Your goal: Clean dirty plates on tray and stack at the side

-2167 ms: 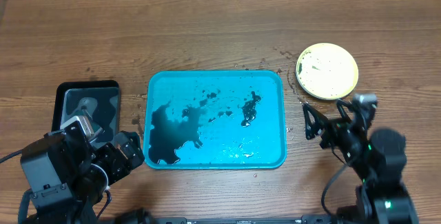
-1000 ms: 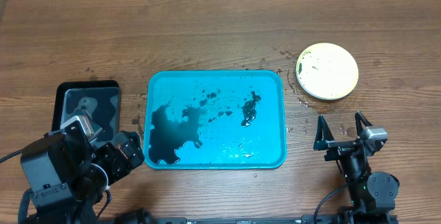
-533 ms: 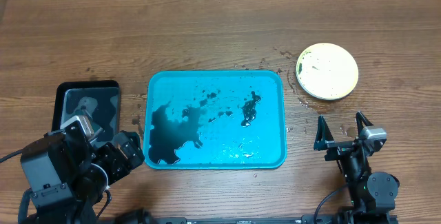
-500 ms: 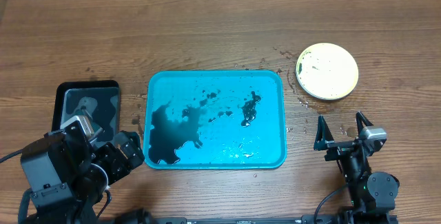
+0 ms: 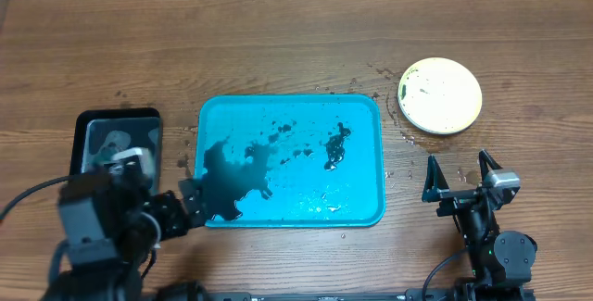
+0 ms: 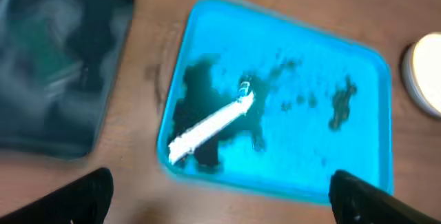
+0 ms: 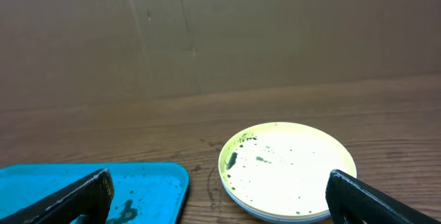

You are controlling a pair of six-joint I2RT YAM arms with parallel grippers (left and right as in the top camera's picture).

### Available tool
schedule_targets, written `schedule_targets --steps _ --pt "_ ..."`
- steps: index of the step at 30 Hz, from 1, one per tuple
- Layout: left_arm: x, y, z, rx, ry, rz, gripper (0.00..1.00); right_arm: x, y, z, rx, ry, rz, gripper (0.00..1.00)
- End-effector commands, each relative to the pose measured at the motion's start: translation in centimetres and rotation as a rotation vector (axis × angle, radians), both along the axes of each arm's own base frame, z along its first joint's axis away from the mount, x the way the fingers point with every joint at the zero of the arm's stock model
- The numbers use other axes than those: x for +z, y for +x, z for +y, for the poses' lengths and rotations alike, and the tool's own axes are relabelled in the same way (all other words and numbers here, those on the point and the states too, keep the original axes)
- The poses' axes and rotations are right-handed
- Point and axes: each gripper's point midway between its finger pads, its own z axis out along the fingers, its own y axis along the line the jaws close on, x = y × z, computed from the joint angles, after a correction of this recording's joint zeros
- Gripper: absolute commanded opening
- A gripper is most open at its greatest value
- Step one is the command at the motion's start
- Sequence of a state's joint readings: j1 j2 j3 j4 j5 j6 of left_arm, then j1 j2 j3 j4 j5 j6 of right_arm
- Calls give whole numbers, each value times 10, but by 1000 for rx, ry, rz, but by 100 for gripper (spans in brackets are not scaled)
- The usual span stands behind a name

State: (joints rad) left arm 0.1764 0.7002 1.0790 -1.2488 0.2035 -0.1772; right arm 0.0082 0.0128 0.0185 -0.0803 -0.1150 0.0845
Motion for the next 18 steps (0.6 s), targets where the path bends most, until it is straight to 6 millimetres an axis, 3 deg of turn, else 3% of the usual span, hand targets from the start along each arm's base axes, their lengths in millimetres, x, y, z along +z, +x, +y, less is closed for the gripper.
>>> schedule_targets --steps 1,7,11,18 --pt "-16 2 -14 -157 86 -129 100 -2 0 0 -5 -4 -4 100" --pt "-28 20 -22 -192 130 -409 100 -2 0 0 -5 -4 -4 100" --pt "-35 43 -24 -199 155 -597 99 -2 0 0 -5 -4 -4 100" --pt "-41 55 -19 -167 192 -760 100 -2 0 0 -5 -4 -4 100"
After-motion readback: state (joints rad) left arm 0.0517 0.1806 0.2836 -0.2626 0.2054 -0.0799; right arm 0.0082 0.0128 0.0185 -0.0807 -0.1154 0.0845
